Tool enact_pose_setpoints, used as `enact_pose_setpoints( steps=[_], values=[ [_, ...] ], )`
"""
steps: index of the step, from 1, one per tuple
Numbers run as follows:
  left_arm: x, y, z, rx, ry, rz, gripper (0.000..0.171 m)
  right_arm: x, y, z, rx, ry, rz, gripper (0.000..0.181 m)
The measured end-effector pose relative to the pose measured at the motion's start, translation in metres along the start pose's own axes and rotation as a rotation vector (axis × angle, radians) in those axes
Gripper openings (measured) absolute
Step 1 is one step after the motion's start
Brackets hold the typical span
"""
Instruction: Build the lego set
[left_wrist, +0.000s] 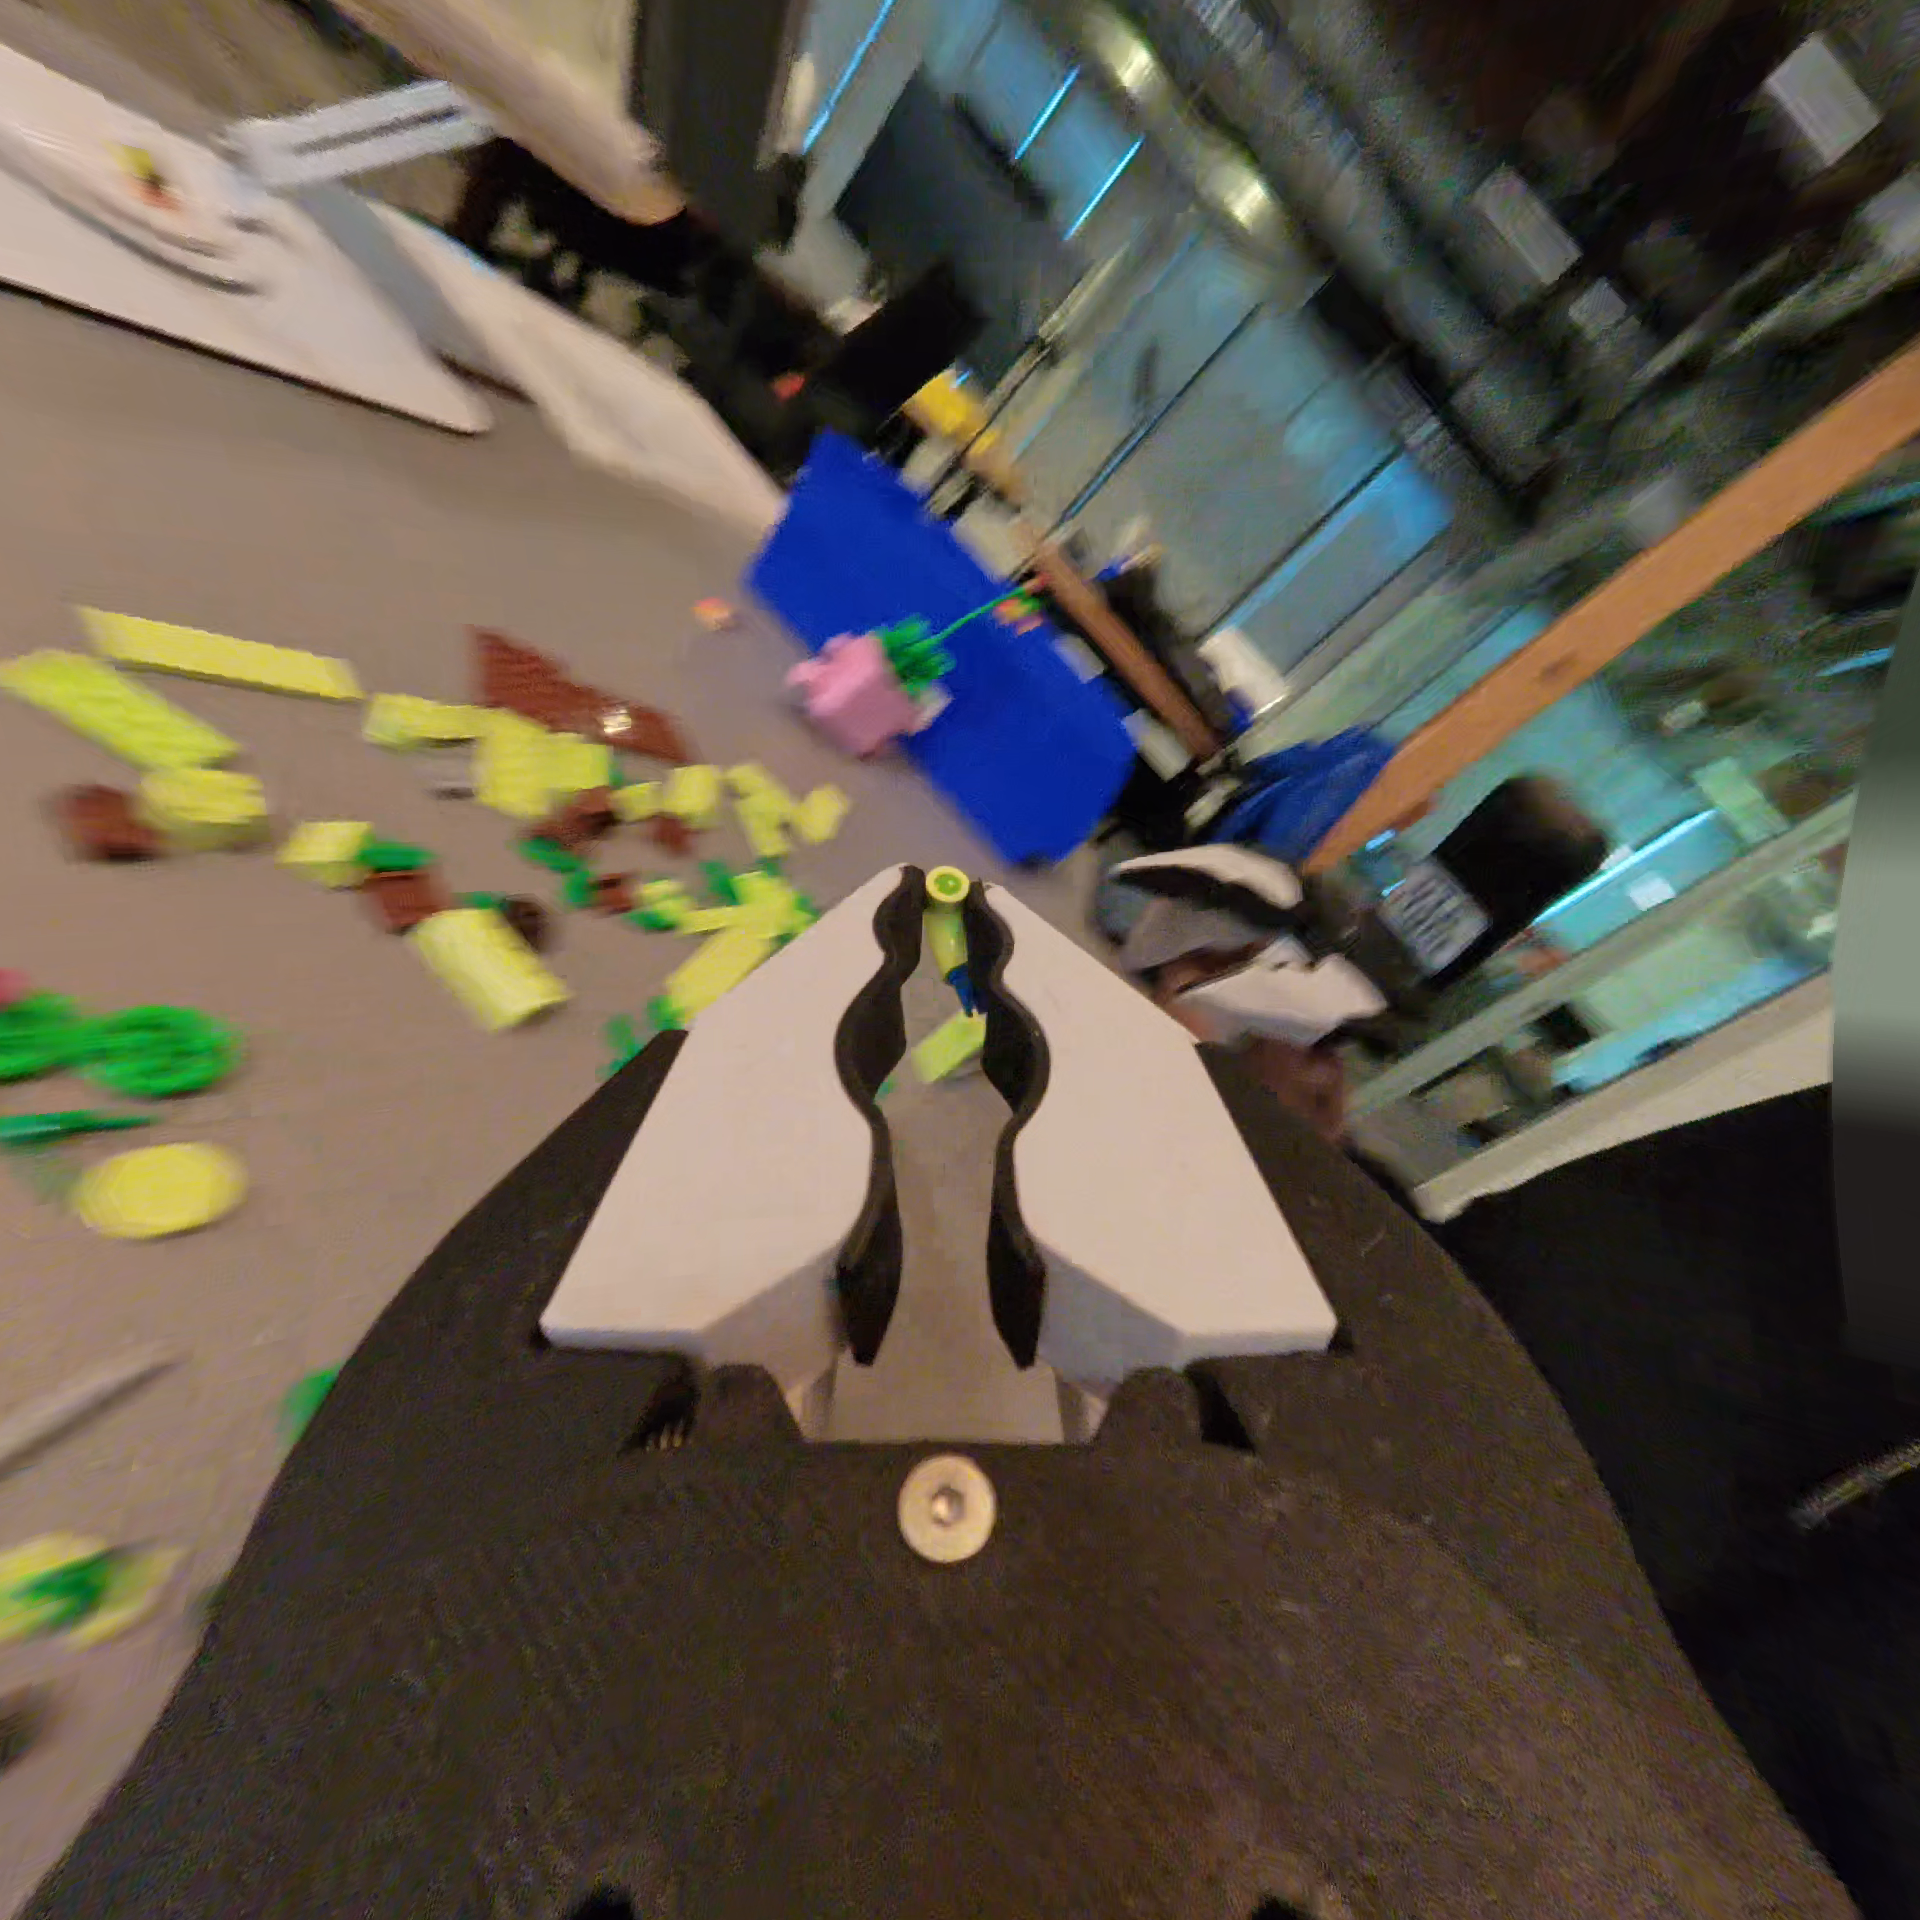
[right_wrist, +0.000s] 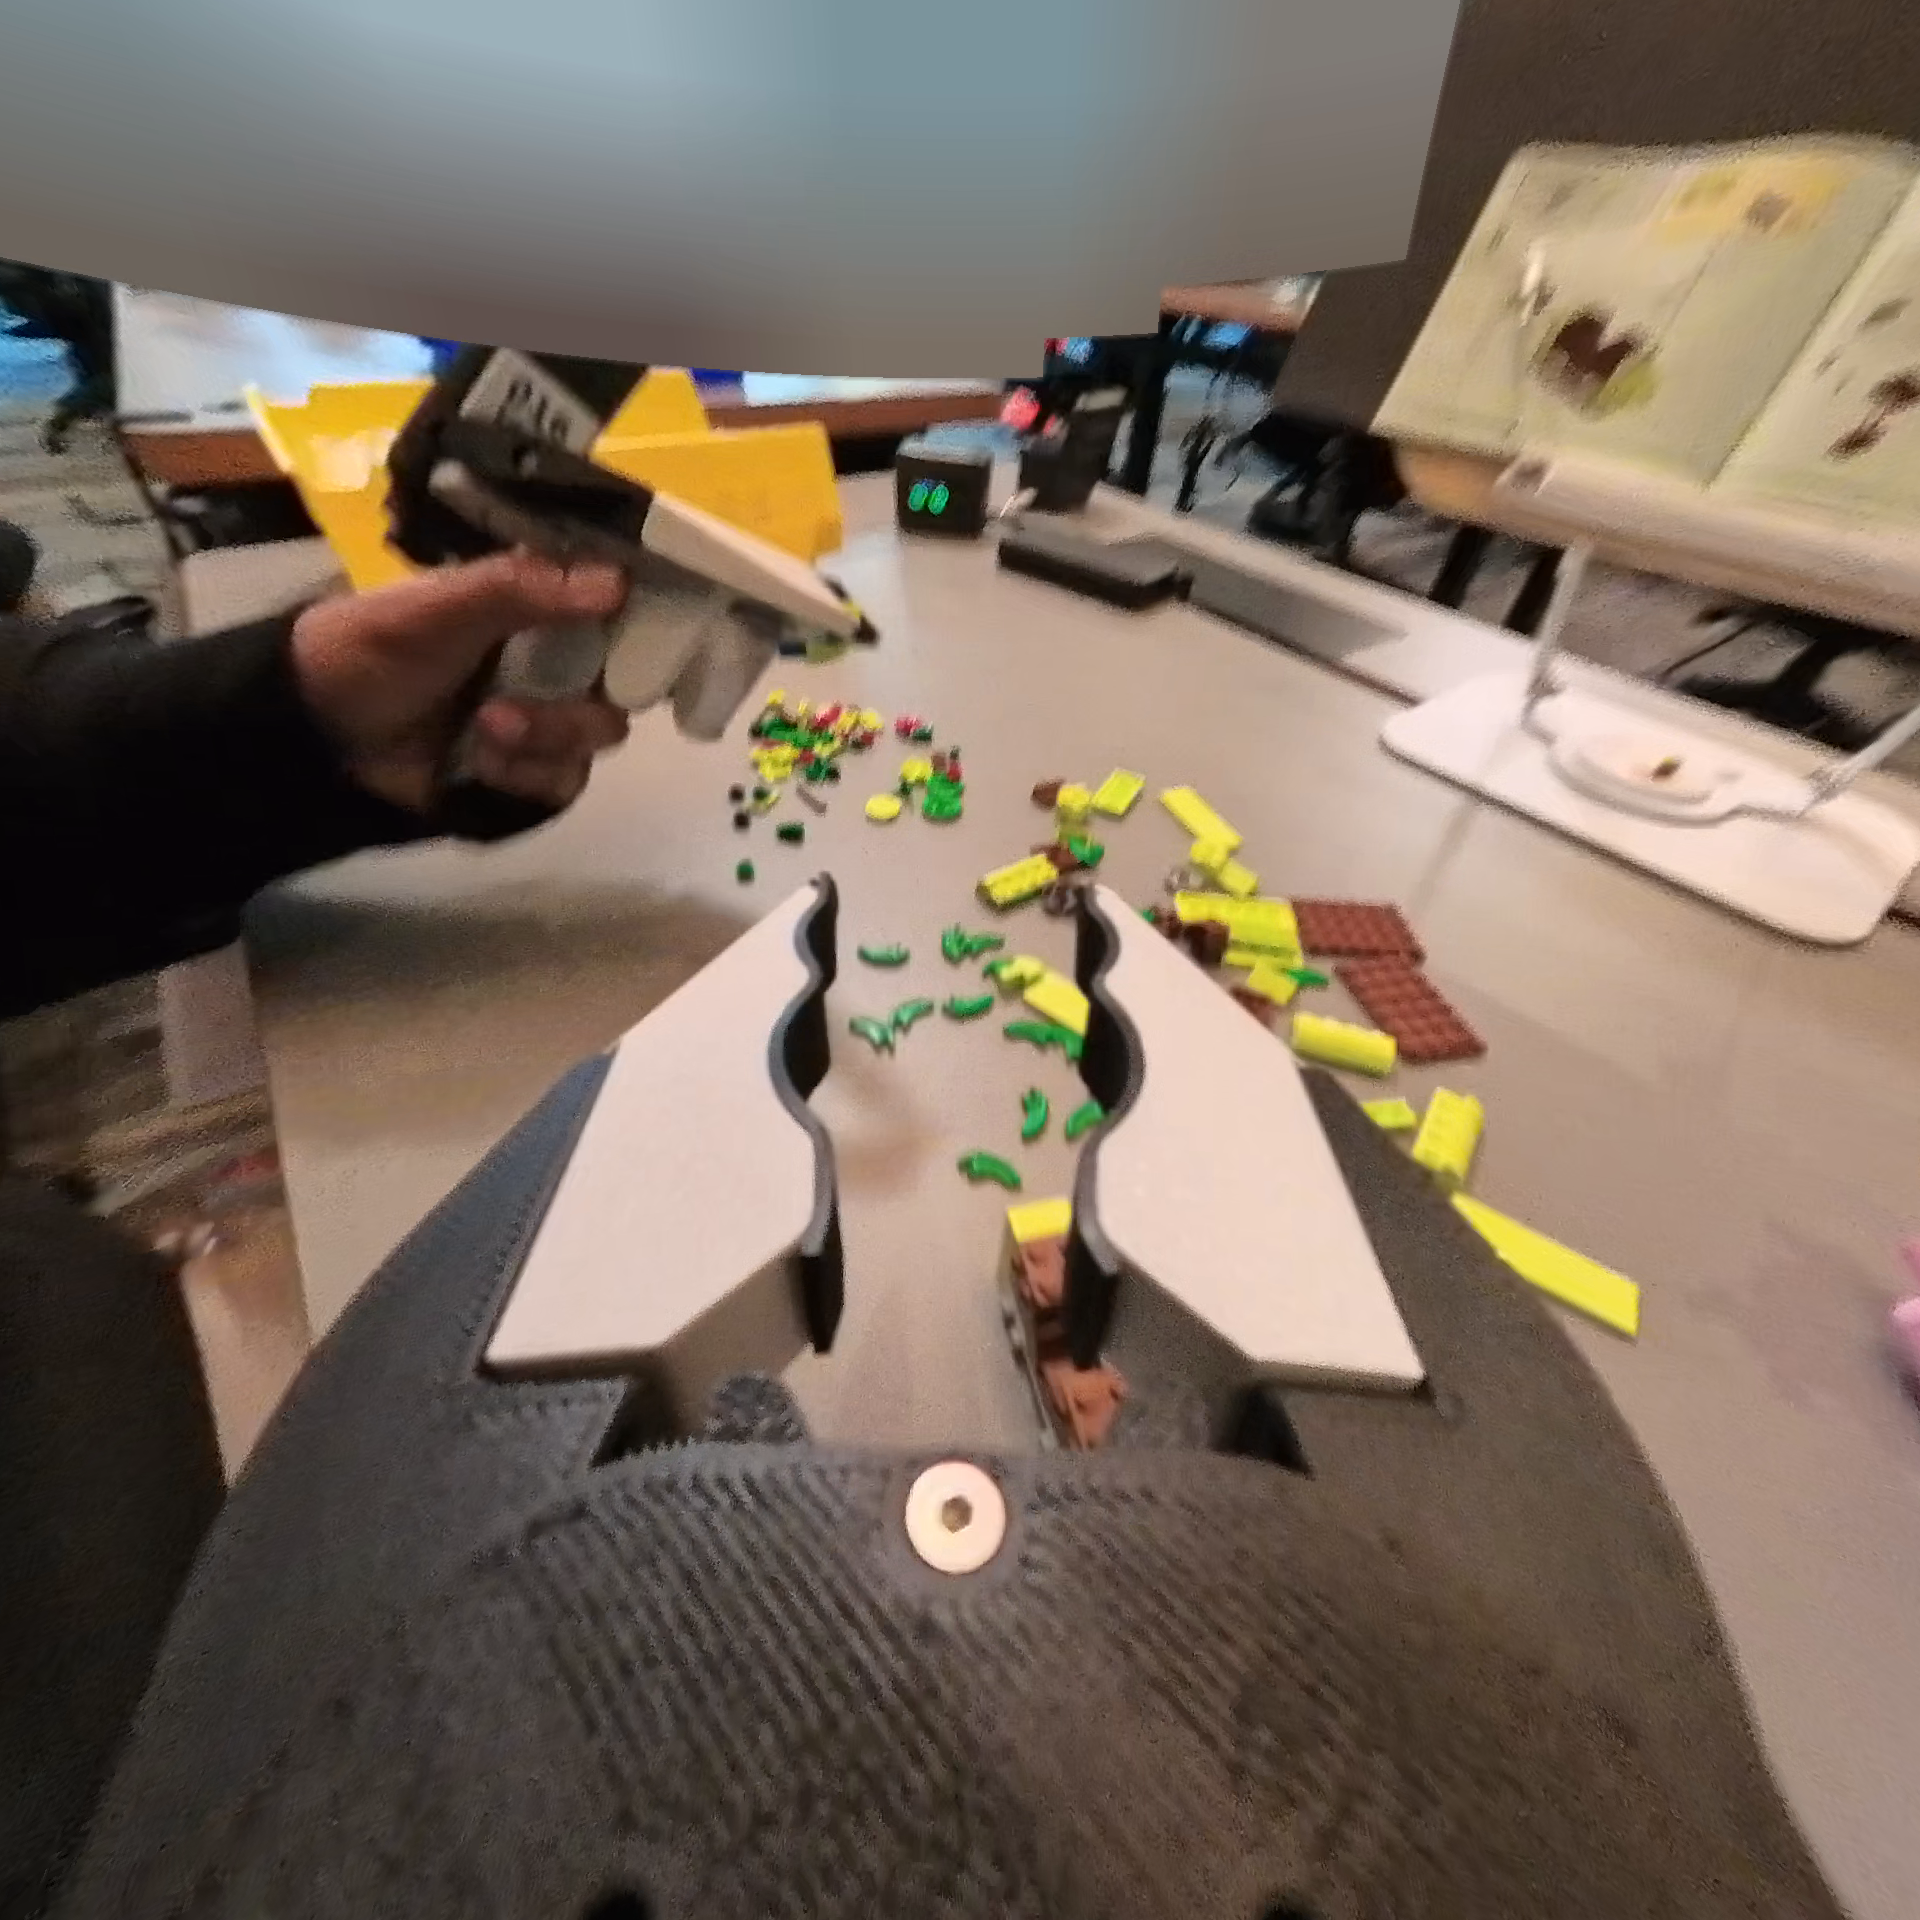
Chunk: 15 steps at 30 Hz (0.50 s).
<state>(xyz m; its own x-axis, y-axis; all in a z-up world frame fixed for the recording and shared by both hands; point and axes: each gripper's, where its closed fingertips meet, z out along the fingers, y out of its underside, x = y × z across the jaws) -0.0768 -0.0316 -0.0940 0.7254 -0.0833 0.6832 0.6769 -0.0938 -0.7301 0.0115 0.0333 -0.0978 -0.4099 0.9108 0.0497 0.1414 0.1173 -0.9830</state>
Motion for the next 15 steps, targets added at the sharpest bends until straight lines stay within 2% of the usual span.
enact_pose_setpoints(
  steps=[3, 5, 7, 8, 11, 15],
  values=[
    [0.035, 0.013, 0.022, 0.111, 0.083, -0.024, 0.004, -0.023, -0.014, 0.010, 0.073, 0.026, -0.013, 0.044],
    [0.064, 0.020, 0.032, 0.168, 0.176, 0.022, 0.004, -0.038, -0.017, 0.016, 0.111, -0.028, 0.088, 0.042],
    [0.082, 0.025, 0.036, 0.188, 0.245, 0.054, 0.004, -0.050, -0.018, 0.017, 0.150, -0.149, 0.261, 0.036],
    [0.087, 0.027, 0.037, 0.187, 0.269, 0.060, 0.004, -0.053, -0.021, 0.014, 0.184, -0.222, 0.347, 0.027],
    [0.096, 0.028, 0.036, 0.200, 0.333, 0.019, 0.004, -0.043, -0.033, -0.001, 0.315, -0.350, 0.564, 0.017],
    [0.104, 0.032, 0.038, 0.205, 0.385, -0.009, 0.003, -0.049, -0.033, -0.003, 0.332, -0.470, 0.708, 0.022]
  ],
)
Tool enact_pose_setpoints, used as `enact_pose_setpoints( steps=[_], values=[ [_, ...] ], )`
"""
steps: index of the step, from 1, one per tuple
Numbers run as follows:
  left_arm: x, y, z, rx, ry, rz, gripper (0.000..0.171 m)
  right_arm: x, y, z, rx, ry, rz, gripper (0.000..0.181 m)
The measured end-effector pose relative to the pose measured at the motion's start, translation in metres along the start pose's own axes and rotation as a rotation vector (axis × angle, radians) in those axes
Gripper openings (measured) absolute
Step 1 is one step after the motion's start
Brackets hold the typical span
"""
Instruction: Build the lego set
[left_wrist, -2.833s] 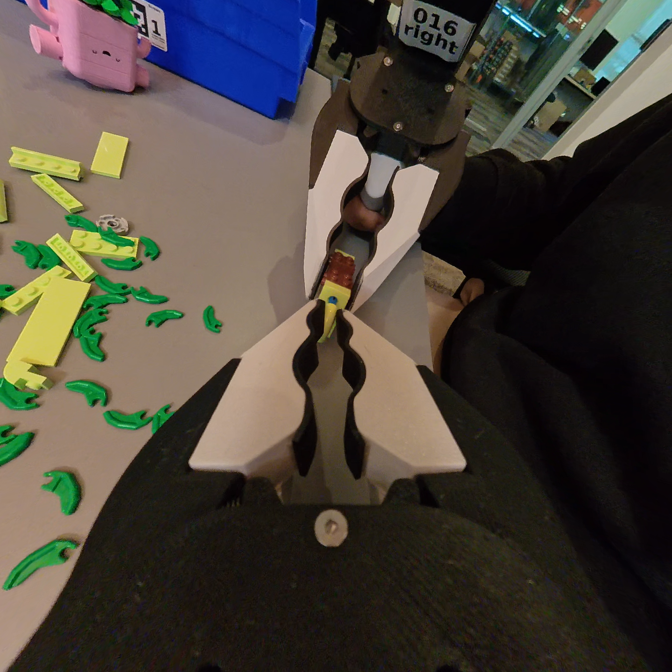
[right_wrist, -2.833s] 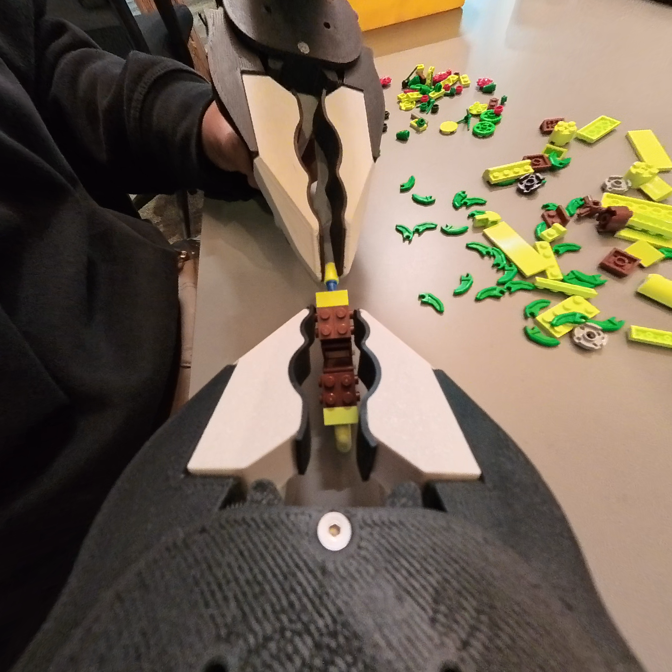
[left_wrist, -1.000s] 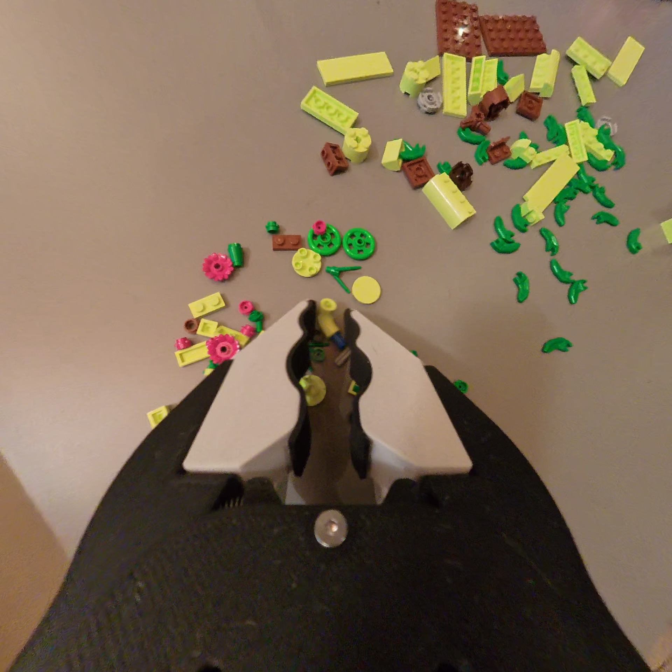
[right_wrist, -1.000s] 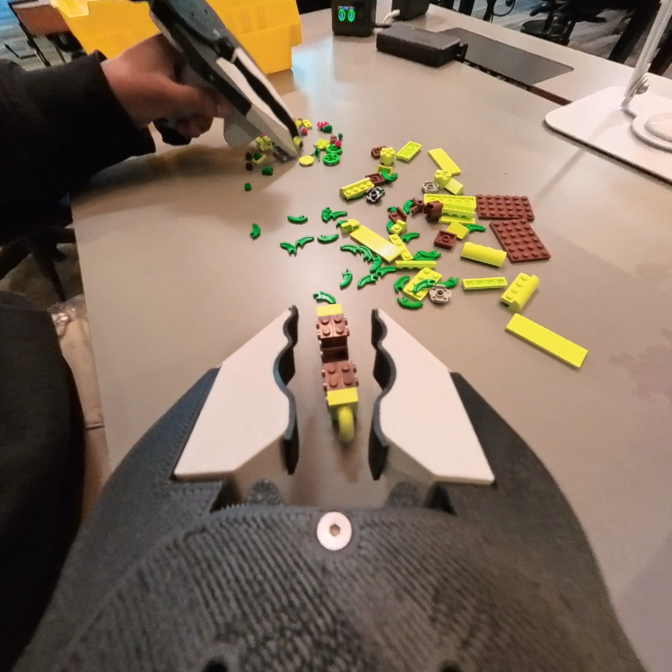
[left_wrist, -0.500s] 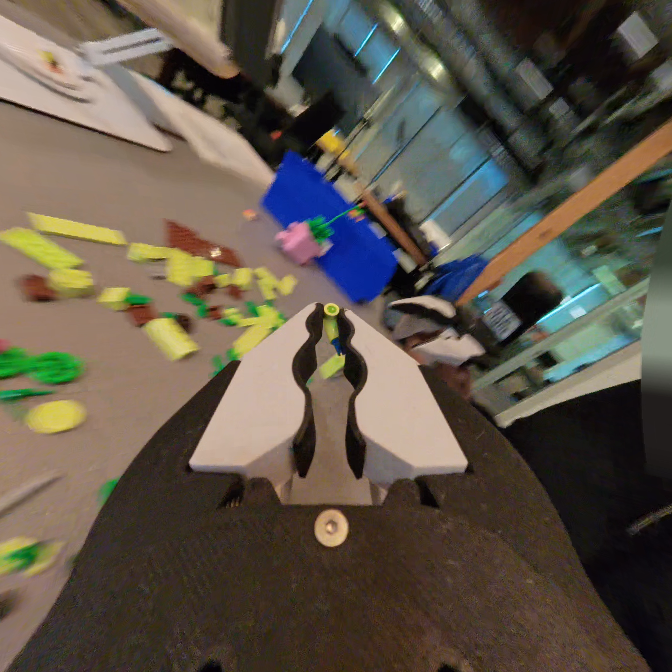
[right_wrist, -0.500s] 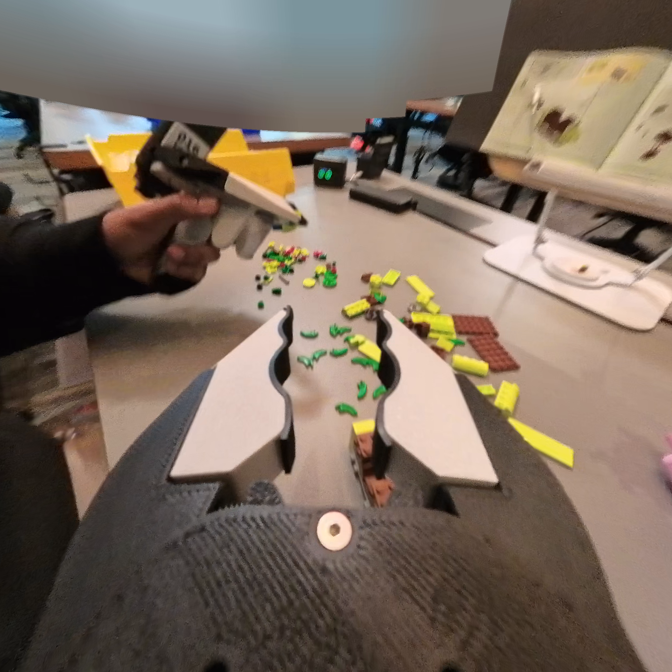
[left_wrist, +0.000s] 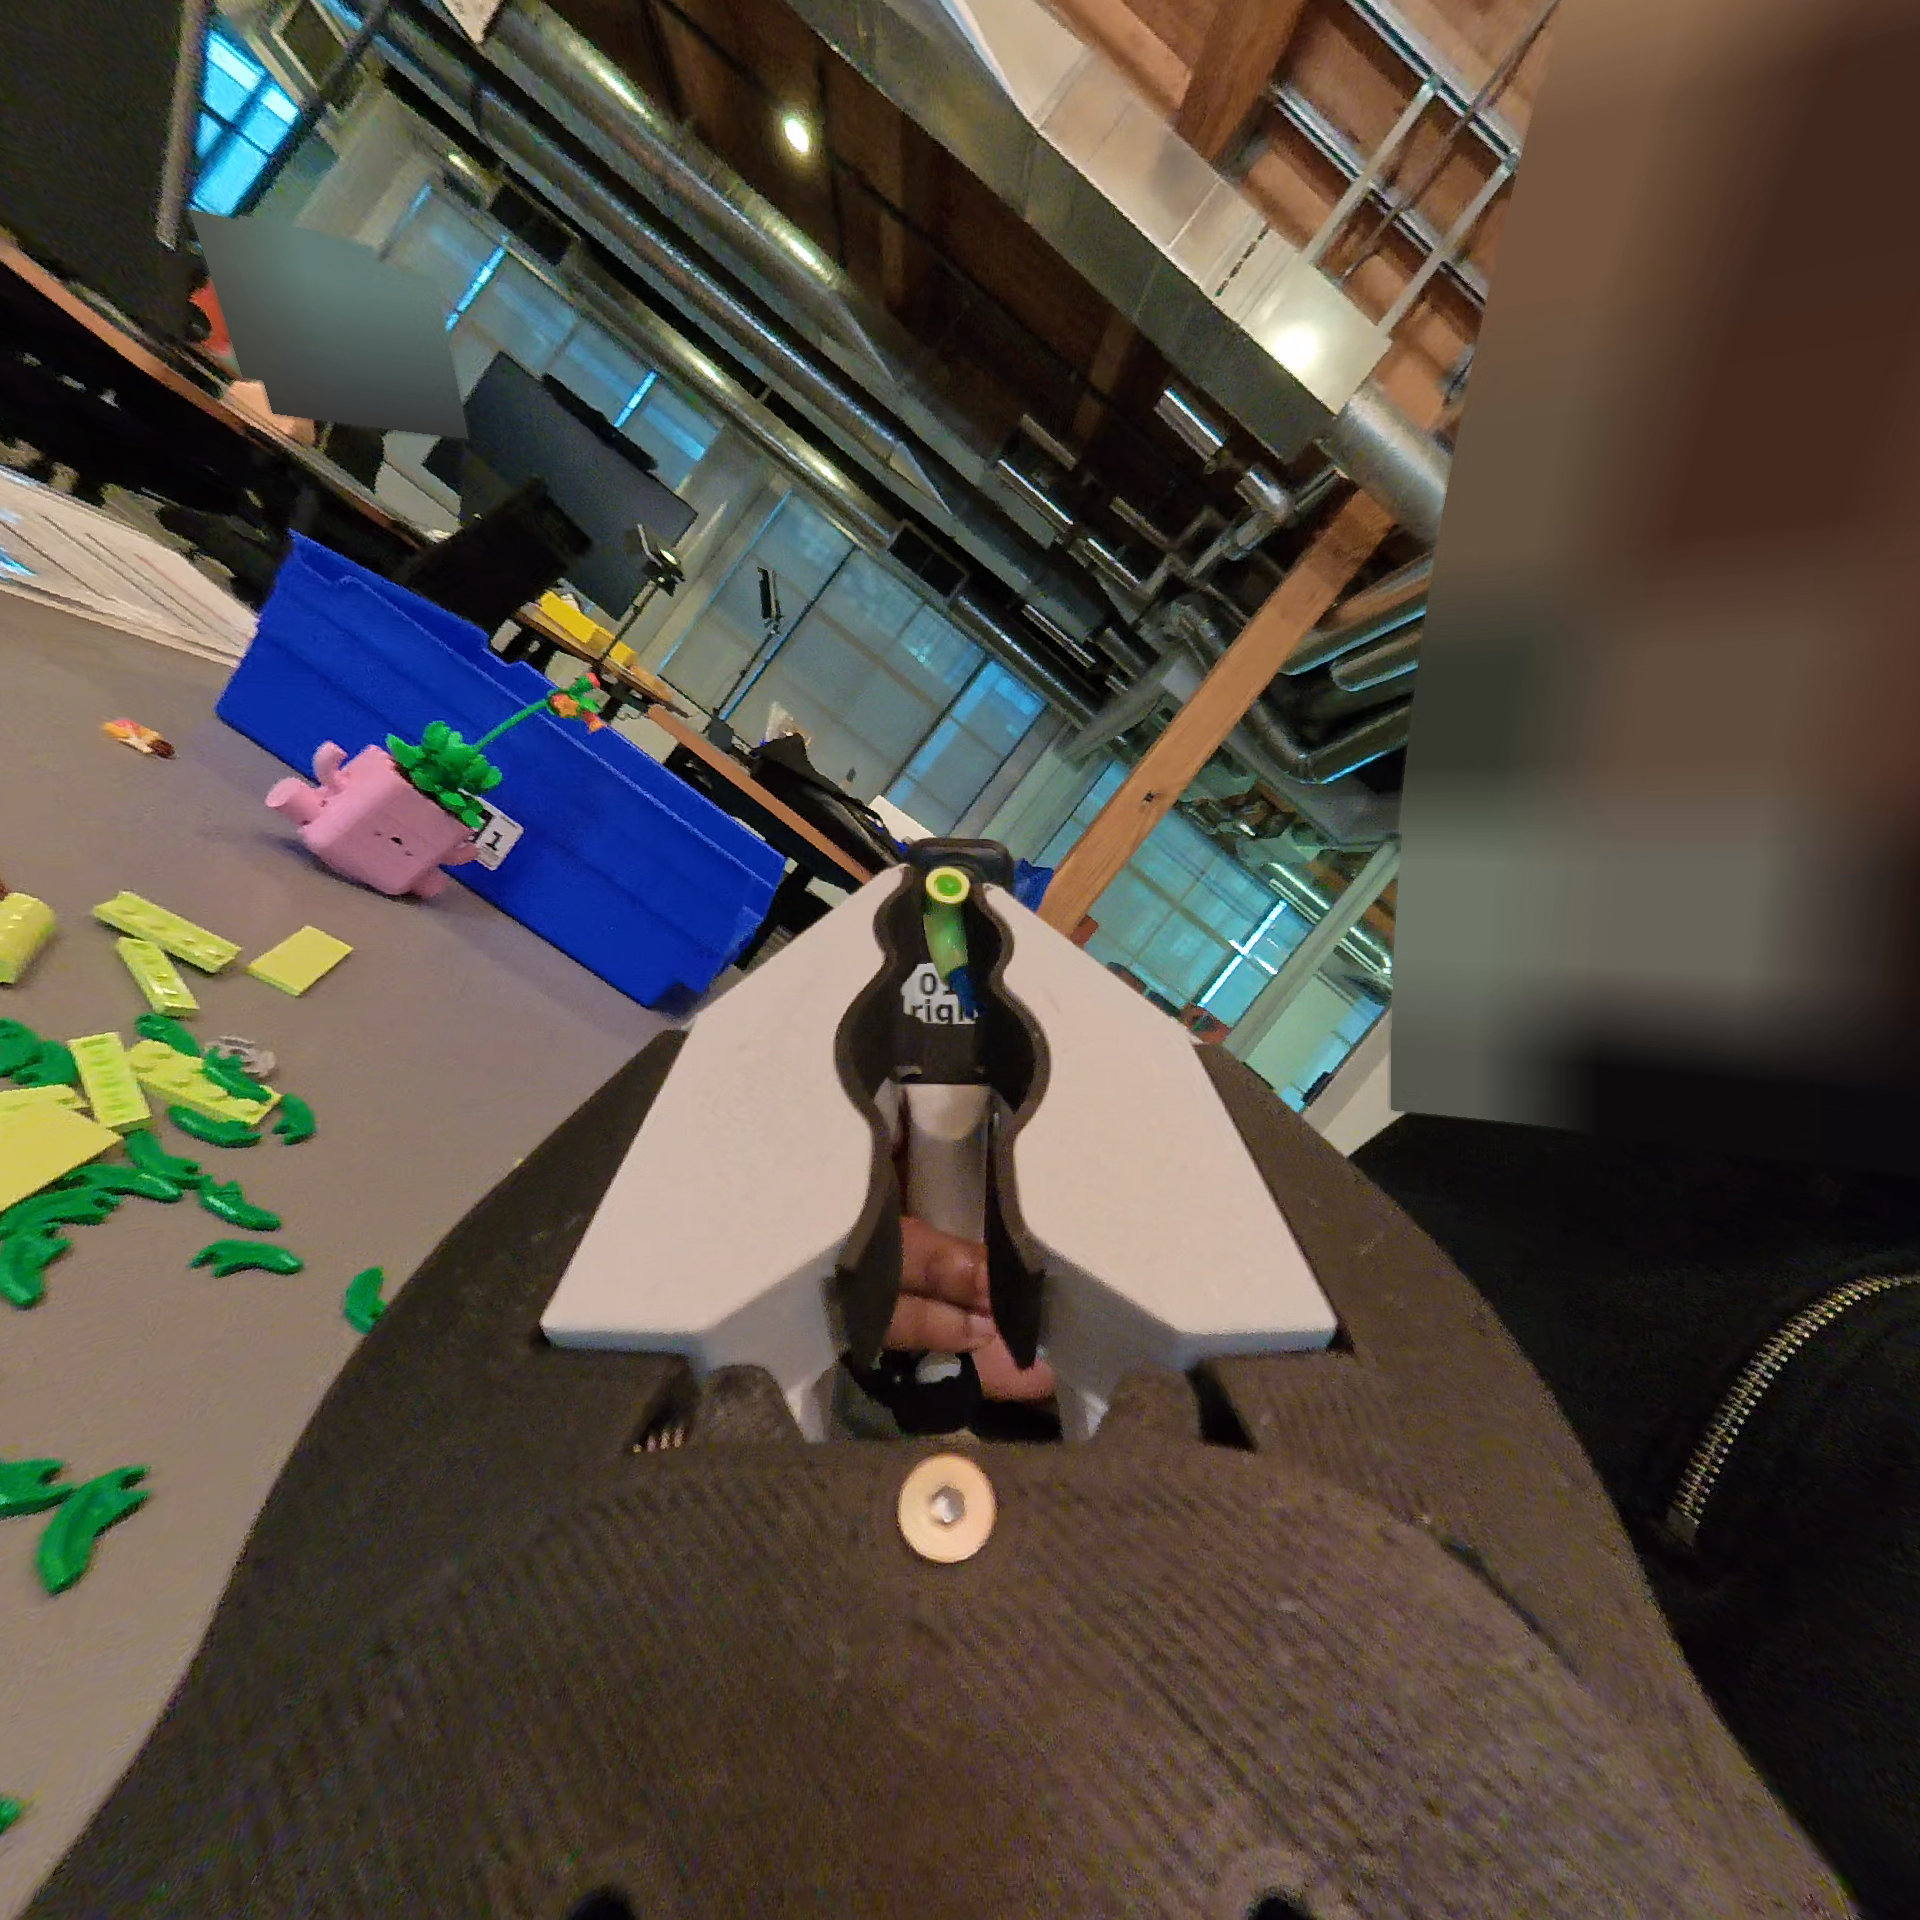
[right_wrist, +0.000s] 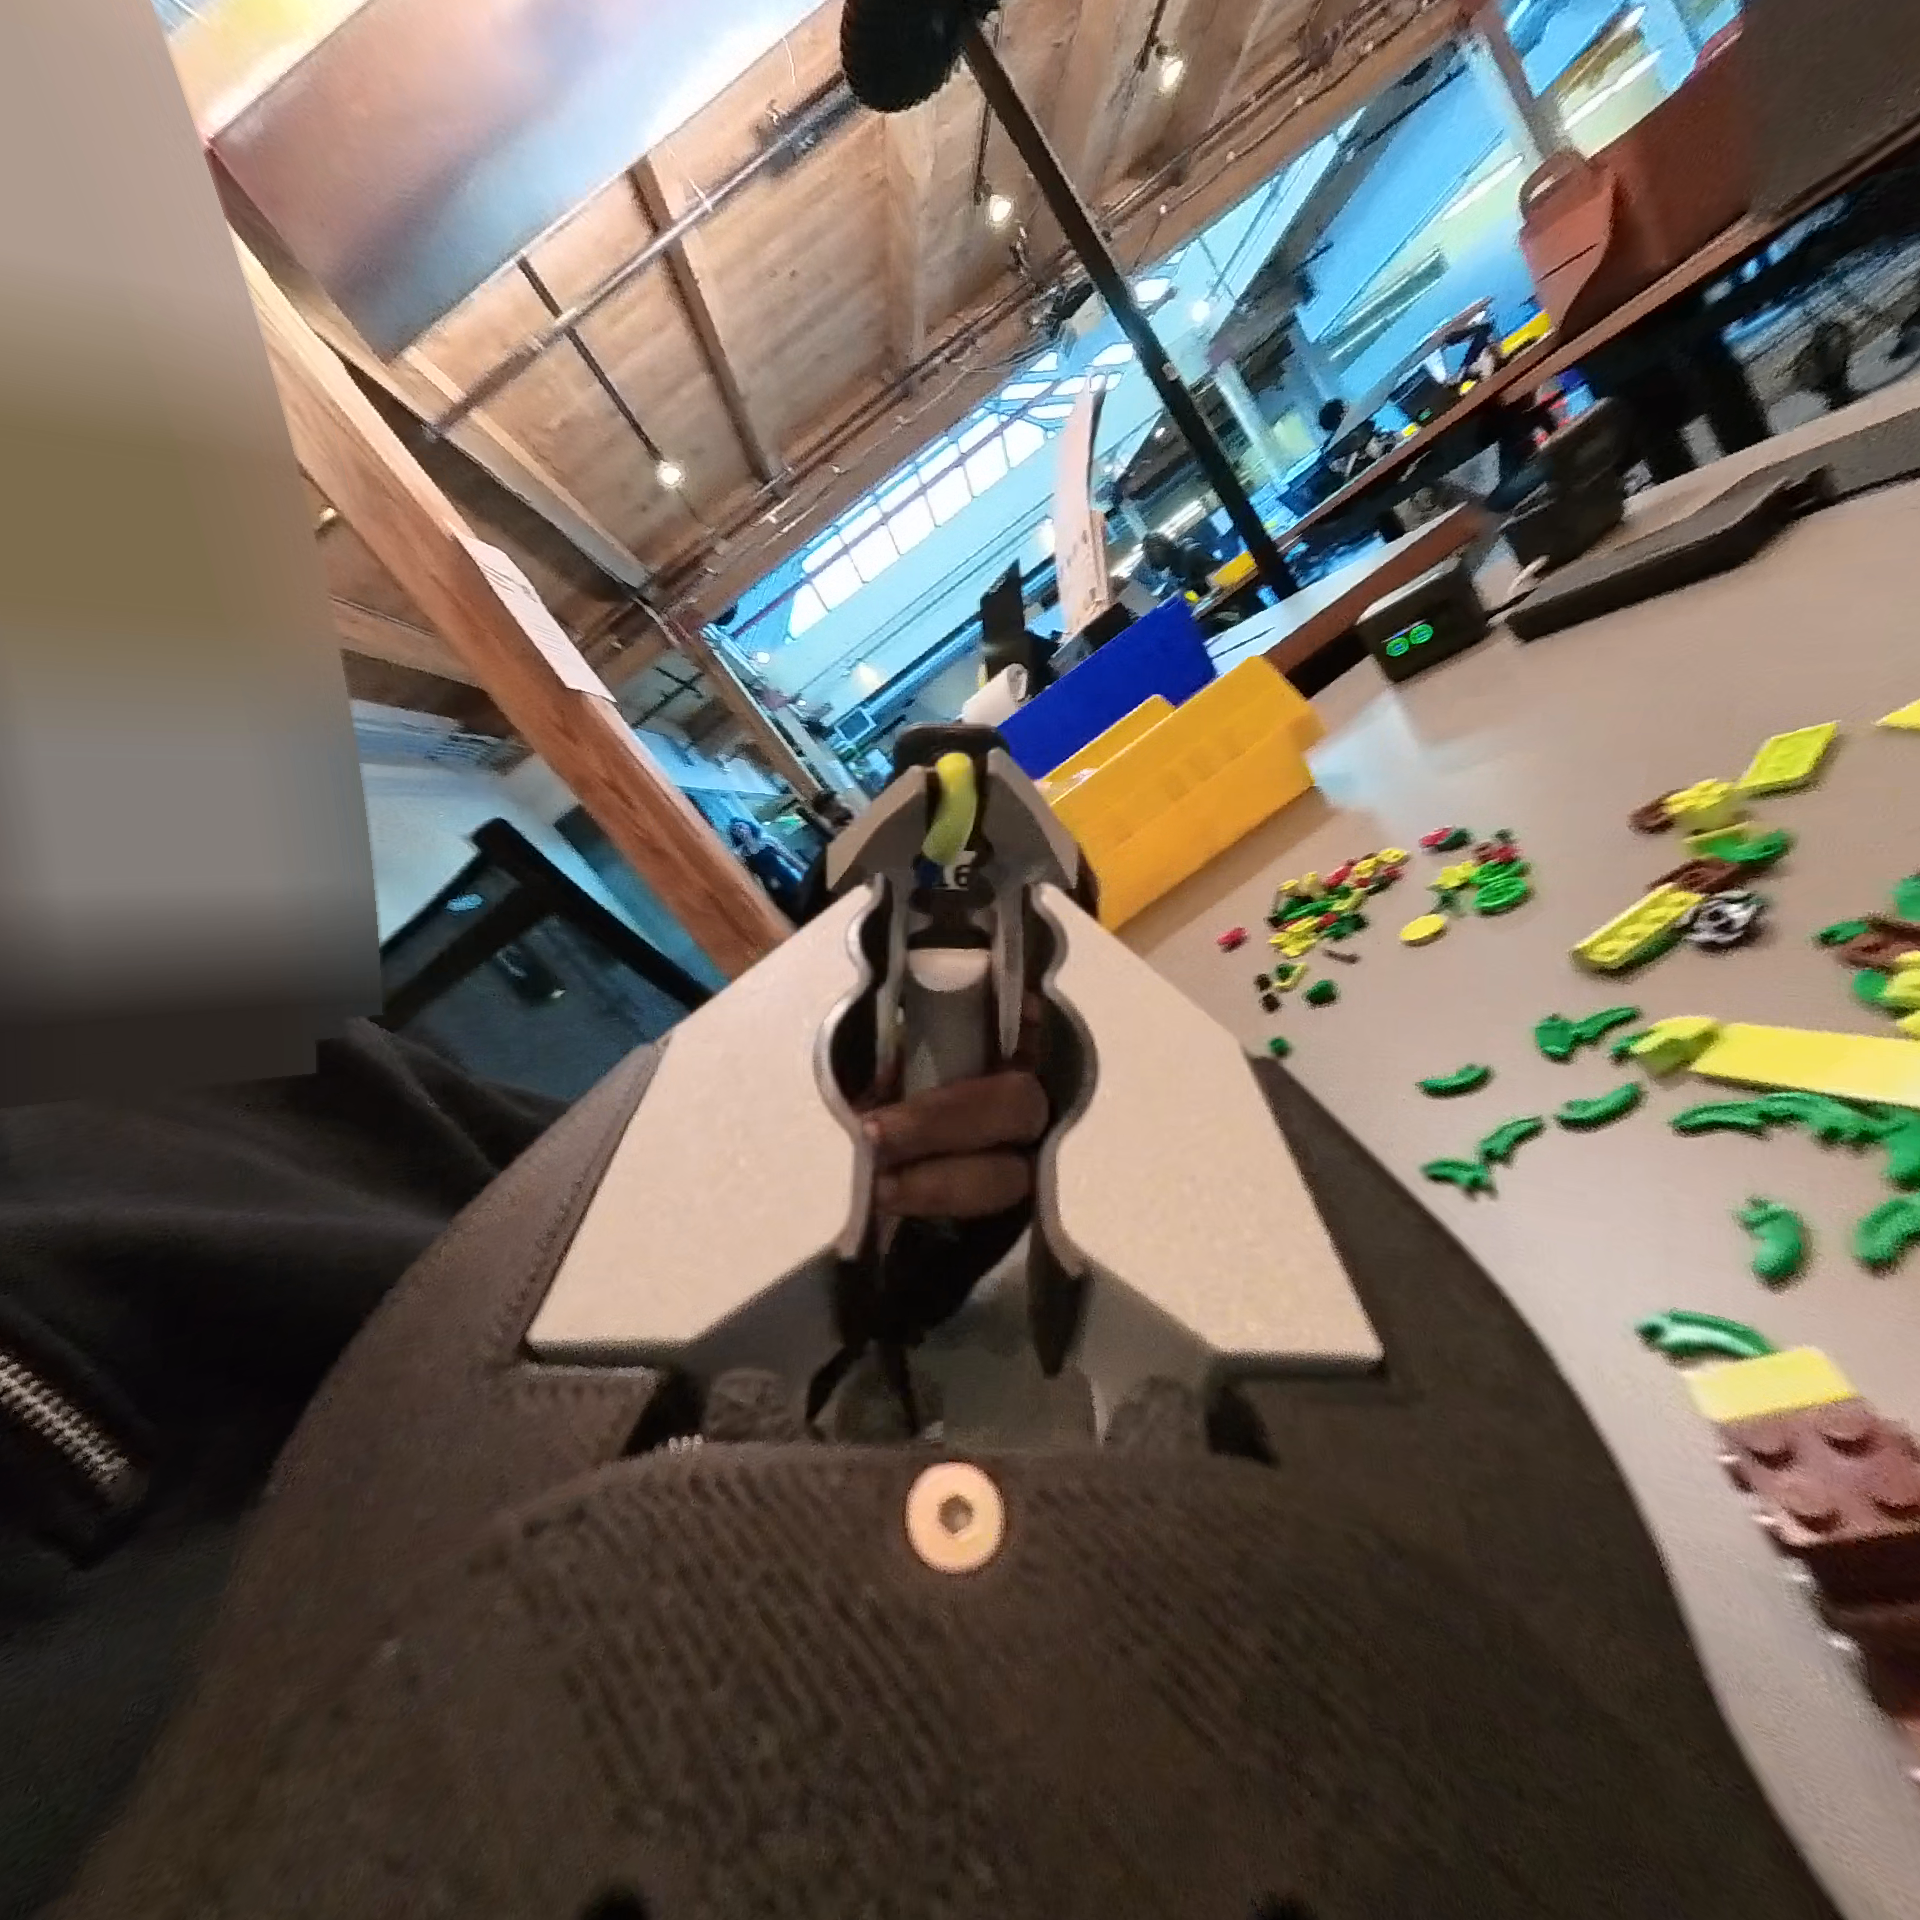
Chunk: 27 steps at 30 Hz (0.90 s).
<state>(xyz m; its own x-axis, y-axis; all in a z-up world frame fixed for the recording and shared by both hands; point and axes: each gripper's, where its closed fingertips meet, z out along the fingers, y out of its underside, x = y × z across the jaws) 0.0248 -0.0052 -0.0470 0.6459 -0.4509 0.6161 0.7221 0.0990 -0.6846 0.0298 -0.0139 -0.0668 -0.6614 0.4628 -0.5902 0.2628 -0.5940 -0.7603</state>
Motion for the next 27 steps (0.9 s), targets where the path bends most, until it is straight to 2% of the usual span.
enact_pose_setpoints(
  steps=[3, 5, 9, 15, 18, 21, 25, 27],
  values=[
    [0.003, 0.013, 0.006, -0.048, 0.037, -0.029, 0.004, -0.004, 0.002, 0.003, 0.011, -0.047, 0.067, 0.019],
    [0.004, 0.017, 0.008, -0.049, 0.045, -0.047, 0.004, -0.007, 0.001, 0.001, 0.020, -0.093, 0.107, 0.005],
    [0.000, 0.018, 0.007, -0.056, 0.032, -0.043, 0.004, -0.001, -0.005, -0.007, 0.029, -0.103, 0.148, 0.004],
    [-0.008, 0.025, 0.004, -0.116, 0.021, -0.041, 0.006, 0.008, -0.001, -0.013, -0.120, 0.033, -0.106, 0.005],
    [-0.007, 0.031, 0.001, -0.180, 0.070, -0.057, 0.025, 0.009, 0.002, -0.020, -0.222, 0.070, -0.270, 0.004],
    [-0.004, 0.048, -0.001, -0.306, 0.141, -0.131, 0.029, 0.000, 0.003, -0.027, -0.295, 0.038, -0.389, 0.004],
    [0.002, 0.052, 0.000, -0.308, 0.198, -0.198, 0.024, 0.003, 0.017, -0.033, -0.412, 0.037, -0.453, 0.005],
    [0.002, 0.058, 0.000, -0.343, 0.199, -0.205, 0.023, -0.001, 0.017, -0.033, -0.392, 0.004, -0.421, 0.005]
  ],
)
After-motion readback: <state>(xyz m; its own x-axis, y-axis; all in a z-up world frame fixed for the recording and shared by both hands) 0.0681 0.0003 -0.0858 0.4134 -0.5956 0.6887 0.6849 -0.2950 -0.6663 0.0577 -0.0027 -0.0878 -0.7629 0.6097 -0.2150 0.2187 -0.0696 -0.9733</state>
